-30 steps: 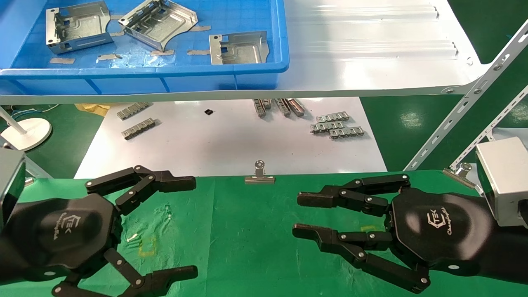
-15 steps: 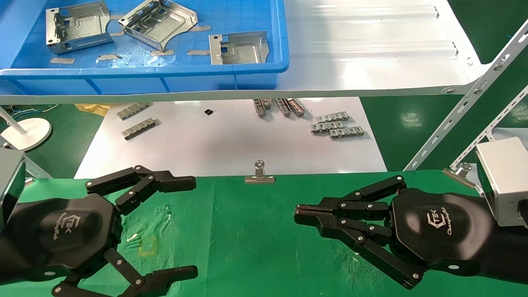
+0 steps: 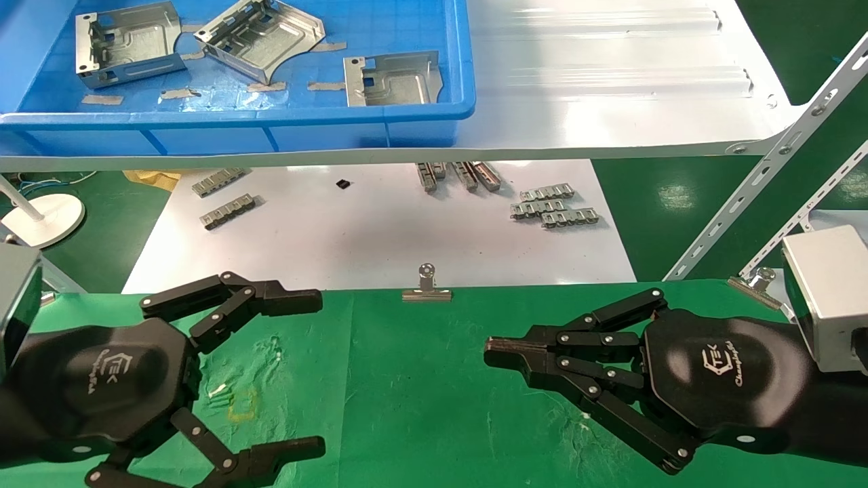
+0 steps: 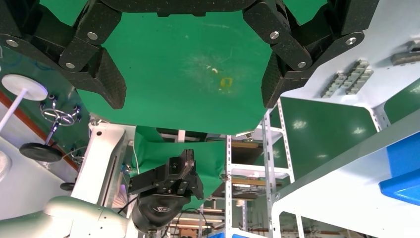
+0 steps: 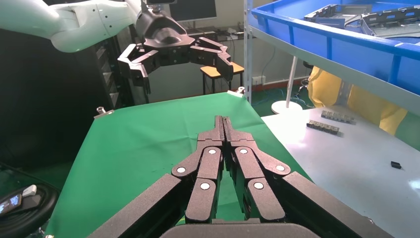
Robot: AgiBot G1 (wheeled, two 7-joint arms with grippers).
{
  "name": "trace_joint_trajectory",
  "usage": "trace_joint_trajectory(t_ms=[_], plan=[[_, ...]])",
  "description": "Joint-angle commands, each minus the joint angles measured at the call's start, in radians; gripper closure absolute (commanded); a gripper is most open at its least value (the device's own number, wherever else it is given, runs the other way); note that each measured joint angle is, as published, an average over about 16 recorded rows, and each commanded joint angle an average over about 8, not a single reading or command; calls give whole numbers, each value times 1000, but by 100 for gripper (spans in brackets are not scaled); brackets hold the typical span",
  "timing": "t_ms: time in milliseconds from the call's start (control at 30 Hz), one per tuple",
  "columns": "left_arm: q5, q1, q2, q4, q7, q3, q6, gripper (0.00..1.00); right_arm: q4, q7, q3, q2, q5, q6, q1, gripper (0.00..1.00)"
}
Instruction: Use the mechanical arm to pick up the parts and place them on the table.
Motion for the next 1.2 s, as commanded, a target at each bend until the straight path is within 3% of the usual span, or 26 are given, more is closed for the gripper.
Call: trace_joint_trajectory(t_ms=[33,267,467,667,933,1000,1200], plan=[[-8,6,-2,-3,1,-4,-1,0,0,0,0,0,0,0,0,100],[122,-300,26,40,-45,27,14,0,0,0,0,0,0,0,0,100],[330,-608,133,306,-7,104,19,0,0,0,0,0,0,0,0,100],[537,-822,264,677,78,169,-157,0,0,0,0,0,0,0,0,100],[706,-956,426,1016,136,241,-404,0,0,0,0,0,0,0,0,100],[728,-971,456,1073,144,254,-442,14,0,0,0,0,0,0,0,100],[755,-1000,511,1192,149,269,-516,89,0,0,0,0,0,0,0,100]])
